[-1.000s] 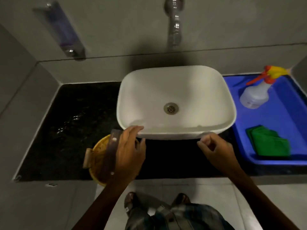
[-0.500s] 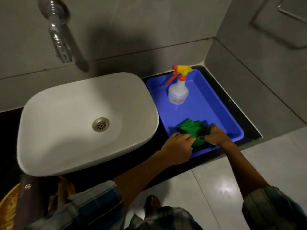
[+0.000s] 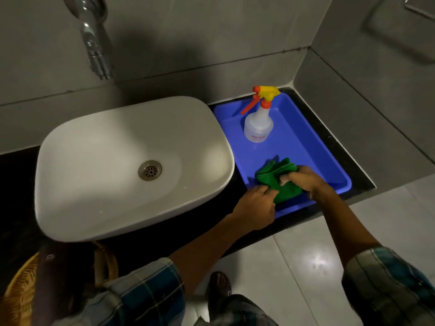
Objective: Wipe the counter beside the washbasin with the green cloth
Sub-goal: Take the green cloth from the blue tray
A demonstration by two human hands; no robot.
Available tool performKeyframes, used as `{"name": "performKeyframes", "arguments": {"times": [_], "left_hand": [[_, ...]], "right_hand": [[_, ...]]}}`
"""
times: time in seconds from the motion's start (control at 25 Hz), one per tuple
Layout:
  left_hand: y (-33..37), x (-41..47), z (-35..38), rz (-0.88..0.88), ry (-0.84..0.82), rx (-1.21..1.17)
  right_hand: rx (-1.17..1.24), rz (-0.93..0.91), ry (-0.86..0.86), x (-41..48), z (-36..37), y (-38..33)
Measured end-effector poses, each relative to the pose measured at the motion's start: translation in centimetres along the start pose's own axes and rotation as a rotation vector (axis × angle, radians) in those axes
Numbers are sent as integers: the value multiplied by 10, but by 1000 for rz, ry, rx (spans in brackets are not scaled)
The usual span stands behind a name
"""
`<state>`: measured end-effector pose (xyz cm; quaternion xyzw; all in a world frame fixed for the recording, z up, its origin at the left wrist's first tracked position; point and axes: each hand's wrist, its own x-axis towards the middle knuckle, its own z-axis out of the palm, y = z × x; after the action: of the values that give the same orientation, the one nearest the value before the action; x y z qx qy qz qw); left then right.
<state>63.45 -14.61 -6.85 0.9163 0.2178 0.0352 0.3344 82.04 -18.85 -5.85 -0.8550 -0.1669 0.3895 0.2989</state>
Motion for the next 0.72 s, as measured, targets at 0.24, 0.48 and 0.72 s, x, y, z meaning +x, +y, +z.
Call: {"name": "performKeyframes", "arguments": {"times": [0.24, 0.48, 0.72], "left_hand": [[-14, -85, -80, -324, 279, -773], [-102, -269, -161, -413, 611, -1229], [-228, -460, -184, -736, 1088, -930]], "right_hand": [[498, -301, -116, -130, 48, -55], [746, -337, -689, -248, 195, -113], [-142, -953, -491, -302, 433, -156]]}}
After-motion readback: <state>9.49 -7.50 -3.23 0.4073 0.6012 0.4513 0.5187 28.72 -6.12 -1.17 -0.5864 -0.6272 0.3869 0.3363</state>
